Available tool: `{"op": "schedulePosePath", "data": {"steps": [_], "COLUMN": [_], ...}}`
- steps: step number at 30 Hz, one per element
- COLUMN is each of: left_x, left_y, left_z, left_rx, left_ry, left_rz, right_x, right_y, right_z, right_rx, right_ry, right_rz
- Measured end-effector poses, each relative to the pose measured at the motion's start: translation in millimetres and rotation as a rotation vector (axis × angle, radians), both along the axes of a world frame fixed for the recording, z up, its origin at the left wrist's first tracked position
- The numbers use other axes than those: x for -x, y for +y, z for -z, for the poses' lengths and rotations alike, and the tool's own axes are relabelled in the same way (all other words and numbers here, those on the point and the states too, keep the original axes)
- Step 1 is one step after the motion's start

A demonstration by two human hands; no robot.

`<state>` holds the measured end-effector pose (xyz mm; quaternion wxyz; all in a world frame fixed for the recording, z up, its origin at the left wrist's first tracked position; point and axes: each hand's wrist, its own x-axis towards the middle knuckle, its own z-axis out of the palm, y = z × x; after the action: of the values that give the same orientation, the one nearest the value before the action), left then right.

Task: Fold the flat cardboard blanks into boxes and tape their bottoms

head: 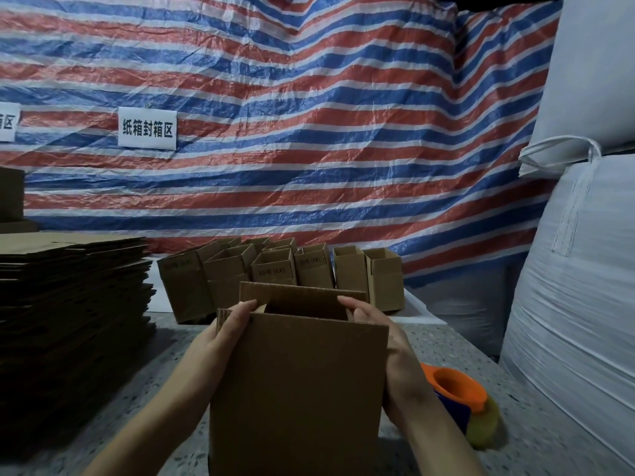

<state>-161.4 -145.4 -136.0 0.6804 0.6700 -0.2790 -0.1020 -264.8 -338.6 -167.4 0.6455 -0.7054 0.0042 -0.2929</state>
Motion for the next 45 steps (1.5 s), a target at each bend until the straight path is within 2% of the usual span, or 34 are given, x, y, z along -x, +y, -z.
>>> {"op": "schedulePosePath", "data": {"steps": [2,7,12,16,18,21,26,30,33,42,45], "left_x": [0,0,-3,-8,-1,1,-1,-3,-3,-12,-21], "left_y": [-2,0,1,2,9,17,18,24,22,16,20], "left_z": [-2,2,1,11,19,26,26,26,23,21,15], "left_rx": [0.018,0.018,-0.001,0.003,0.050,0.111,0.056,0.006,-0.003,0.058,0.019], "left_ry": [0.044,0.024,0.017,0.006,-0.010,-0.003,-0.048,-0.080,-0.032,0.077,0.065], "left_rz": [0.008,0.029,0.026,0.011,-0.065,-0.119,-0.069,-0.001,-0.037,-0.127,-0.043], "right_x": [3,3,15,14,13,18,19,18,18,2,2], "right_y": [1,-7,0,7,4,-3,-7,-4,2,2,0], "right_z": [-3,-4,0,3,2,2,-2,-2,-4,-2,-3], "right_rx": [0.080,0.119,0.157,0.147,0.151,0.191,0.352,0.319,0.293,0.013,0.022], "right_ry": [0.089,0.282,0.234,0.089,0.098,0.167,0.203,0.200,0.195,0.088,0.108], "right_rz": [-0.015,0.027,0.017,0.175,0.162,0.013,0.017,0.044,0.054,0.101,0.070]}}
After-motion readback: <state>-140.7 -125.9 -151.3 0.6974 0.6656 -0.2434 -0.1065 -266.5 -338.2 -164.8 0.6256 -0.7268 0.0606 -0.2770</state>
